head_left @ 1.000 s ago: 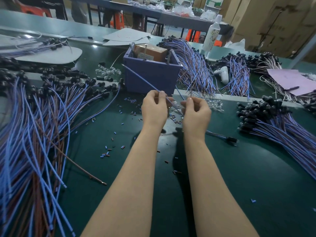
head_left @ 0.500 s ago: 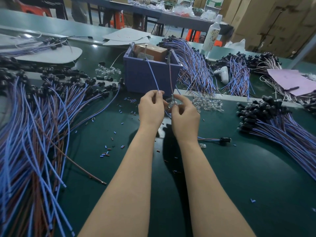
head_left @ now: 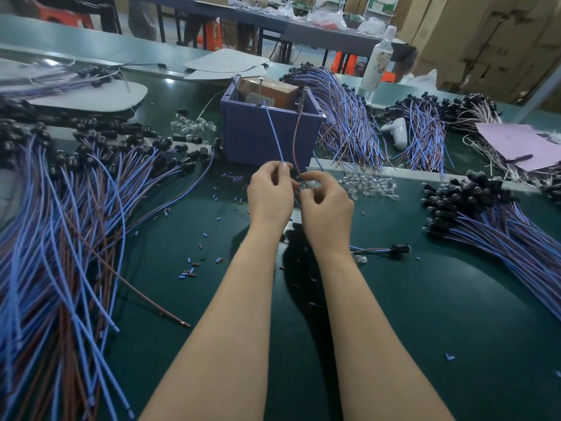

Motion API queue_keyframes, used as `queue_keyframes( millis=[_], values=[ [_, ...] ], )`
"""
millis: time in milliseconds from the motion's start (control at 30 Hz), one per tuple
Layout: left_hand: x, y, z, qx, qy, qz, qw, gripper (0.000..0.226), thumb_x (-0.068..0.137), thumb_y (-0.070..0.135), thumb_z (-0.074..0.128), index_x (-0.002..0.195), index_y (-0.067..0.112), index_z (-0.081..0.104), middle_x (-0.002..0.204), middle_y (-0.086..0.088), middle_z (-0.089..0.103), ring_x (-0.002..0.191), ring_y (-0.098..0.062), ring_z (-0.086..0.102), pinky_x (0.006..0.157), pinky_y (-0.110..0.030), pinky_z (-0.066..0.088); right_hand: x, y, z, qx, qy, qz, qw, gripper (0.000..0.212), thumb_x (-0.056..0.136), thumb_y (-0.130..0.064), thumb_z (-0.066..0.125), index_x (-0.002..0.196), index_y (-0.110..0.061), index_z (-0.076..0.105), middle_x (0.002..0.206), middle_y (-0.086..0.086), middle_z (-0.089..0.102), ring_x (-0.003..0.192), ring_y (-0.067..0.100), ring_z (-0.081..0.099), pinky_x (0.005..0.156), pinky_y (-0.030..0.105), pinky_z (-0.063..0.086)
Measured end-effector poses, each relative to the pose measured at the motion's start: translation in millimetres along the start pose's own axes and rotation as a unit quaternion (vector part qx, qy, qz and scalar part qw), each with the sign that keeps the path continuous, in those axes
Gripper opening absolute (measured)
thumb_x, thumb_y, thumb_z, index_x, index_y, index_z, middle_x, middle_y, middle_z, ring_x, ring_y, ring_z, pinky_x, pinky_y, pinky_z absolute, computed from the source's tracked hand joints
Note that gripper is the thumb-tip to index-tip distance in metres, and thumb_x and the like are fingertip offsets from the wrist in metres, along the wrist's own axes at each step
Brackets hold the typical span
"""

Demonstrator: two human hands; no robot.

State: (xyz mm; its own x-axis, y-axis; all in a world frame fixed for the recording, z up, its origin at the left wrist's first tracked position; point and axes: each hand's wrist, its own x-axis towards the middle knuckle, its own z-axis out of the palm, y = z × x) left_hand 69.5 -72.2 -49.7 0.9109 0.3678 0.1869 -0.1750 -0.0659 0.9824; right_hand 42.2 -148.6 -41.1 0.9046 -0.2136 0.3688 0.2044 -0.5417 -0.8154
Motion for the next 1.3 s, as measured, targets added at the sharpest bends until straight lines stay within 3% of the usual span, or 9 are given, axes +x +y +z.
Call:
queue_keyframes(
  millis=[100,267,567,967,1300],
  values=[
    [0,-1,1,0.008,0.004,0.009,1.0,0.019,0.099,0.018,0.044,0.09,0.019,0.061,0.064,0.008,0.06,0.062,-0.008,0.057,0.068,-0.025,0.046,0,0,0,-0.002,-0.002,-0.003,1.0,0.023,0.085,-0.008,0.054,0.102,-0.015,0.068,0.073,0.004,0.066,0.077,0.026,0.06,0.079,0.039,0.048],
    [3,-2,-1,-0.008,0.01,0.001,1.0,0.019,0.099,0.016,0.044,0.093,0.014,0.062,0.062,0.006,0.06,0.069,-0.017,0.058,0.079,-0.033,0.05,0,0,0,-0.007,-0.001,-0.009,1.0,0.024,0.085,-0.008,0.054,0.102,-0.016,0.068,0.067,-0.002,0.06,0.074,0.023,0.058,0.076,0.036,0.047],
    [8,-5,-2,-0.01,-0.008,-0.014,1.0,0.019,0.1,0.019,0.043,0.095,0.014,0.062,0.065,0.006,0.061,0.068,-0.012,0.059,0.072,-0.028,0.049,1,2,2,-0.005,-0.004,-0.018,1.0,0.025,0.085,-0.006,0.053,0.102,-0.016,0.067,0.06,-0.011,0.053,0.067,0.017,0.052,0.071,0.031,0.044],
    [10,-7,0,-0.023,-0.016,-0.016,0.999,0.02,0.099,0.016,0.044,0.091,0.013,0.062,0.062,0.005,0.06,0.062,-0.008,0.057,0.071,-0.029,0.049,1,2,3,-0.002,-0.004,-0.016,1.0,0.027,0.085,-0.005,0.052,0.103,-0.018,0.069,0.069,-0.004,0.061,0.07,0.016,0.054,0.069,0.025,0.041],
    [9,-6,0,-0.028,-0.017,-0.015,0.999,0.019,0.098,0.015,0.046,0.088,0.016,0.062,0.067,0.007,0.061,0.068,-0.008,0.061,0.077,-0.033,0.053,0,0,2,-0.012,-0.014,-0.021,1.0,0.026,0.086,-0.007,0.053,0.102,-0.018,0.069,0.07,-0.006,0.059,0.072,0.017,0.055,0.072,0.027,0.042]
  ],
)
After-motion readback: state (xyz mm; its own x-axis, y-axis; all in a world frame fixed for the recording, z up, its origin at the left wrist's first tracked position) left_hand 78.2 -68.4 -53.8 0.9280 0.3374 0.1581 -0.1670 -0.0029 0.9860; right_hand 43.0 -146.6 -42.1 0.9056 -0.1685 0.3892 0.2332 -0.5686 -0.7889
